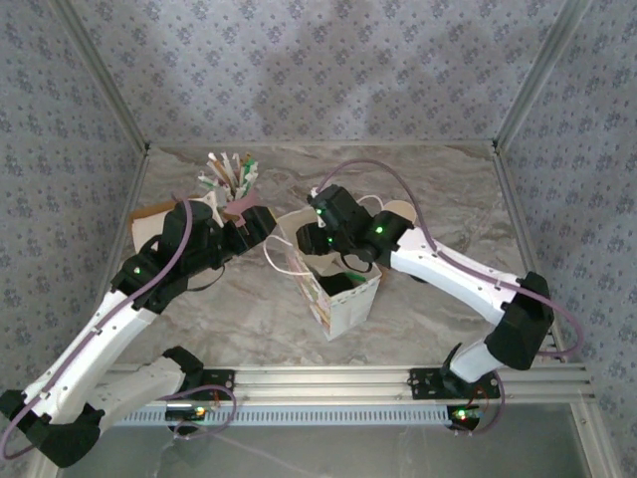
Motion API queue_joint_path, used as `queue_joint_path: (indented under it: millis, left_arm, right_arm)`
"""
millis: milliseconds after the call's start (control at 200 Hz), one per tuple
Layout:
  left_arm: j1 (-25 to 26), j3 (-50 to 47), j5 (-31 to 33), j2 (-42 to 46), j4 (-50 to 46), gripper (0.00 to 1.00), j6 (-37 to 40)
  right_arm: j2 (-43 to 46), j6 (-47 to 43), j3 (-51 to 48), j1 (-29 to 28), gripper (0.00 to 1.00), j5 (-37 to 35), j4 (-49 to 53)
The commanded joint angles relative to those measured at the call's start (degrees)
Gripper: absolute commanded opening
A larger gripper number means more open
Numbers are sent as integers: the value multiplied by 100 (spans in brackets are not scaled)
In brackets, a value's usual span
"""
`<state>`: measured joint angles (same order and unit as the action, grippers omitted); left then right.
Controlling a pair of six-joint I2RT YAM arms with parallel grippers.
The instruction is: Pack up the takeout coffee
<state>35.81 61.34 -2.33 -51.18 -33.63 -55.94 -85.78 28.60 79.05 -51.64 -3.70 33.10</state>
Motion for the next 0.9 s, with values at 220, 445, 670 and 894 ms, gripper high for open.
queue_joint_path:
  millis: [220, 445, 670, 894]
  left_arm:
    - [48, 568, -224, -34, -255, 99, 489]
    - [41, 926, -412, -42, -364, 99, 875]
    - [188, 913, -528, 126, -243, 99, 1183]
    - [202, 727, -423, 404, -161, 100, 1338]
  right_arm:
    - [952, -229, 236, 22, 54, 199, 250]
    - [1481, -372, 208, 74, 63, 890, -193]
    - [1825, -567, 27, 74, 85, 1585, -738]
    - [1880, -676, -117, 91, 100, 1430, -796]
